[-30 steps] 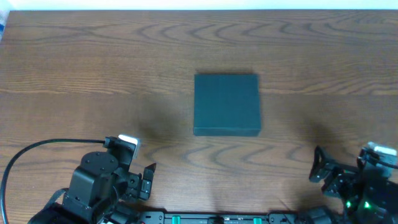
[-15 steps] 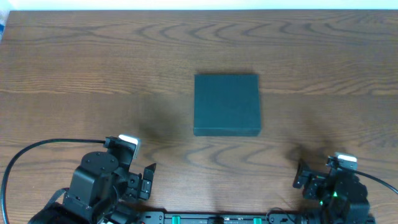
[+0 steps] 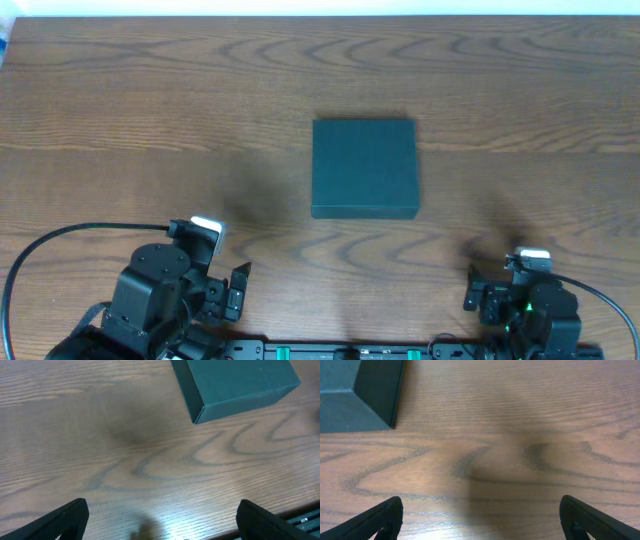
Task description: Pack container
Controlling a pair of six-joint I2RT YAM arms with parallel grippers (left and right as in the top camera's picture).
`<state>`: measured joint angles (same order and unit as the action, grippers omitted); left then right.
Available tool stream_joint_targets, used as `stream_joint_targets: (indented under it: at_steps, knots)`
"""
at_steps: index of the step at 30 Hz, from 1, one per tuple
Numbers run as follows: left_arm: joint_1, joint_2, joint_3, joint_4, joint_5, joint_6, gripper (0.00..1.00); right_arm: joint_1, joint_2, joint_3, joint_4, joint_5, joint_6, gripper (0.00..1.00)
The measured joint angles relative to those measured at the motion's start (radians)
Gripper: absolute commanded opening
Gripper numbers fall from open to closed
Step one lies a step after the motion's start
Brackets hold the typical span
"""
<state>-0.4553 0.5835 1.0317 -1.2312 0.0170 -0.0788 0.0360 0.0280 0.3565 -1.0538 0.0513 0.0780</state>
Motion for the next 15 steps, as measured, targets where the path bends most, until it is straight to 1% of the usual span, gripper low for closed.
stream_joint_targets:
  at_steps: [15]
  knots:
    - [0.0, 0.0, 0.0, 0.0, 0.0, 0.0, 0.96, 0.0, 0.0, 0.0, 0.0, -0.008, -0.012, 0.99]
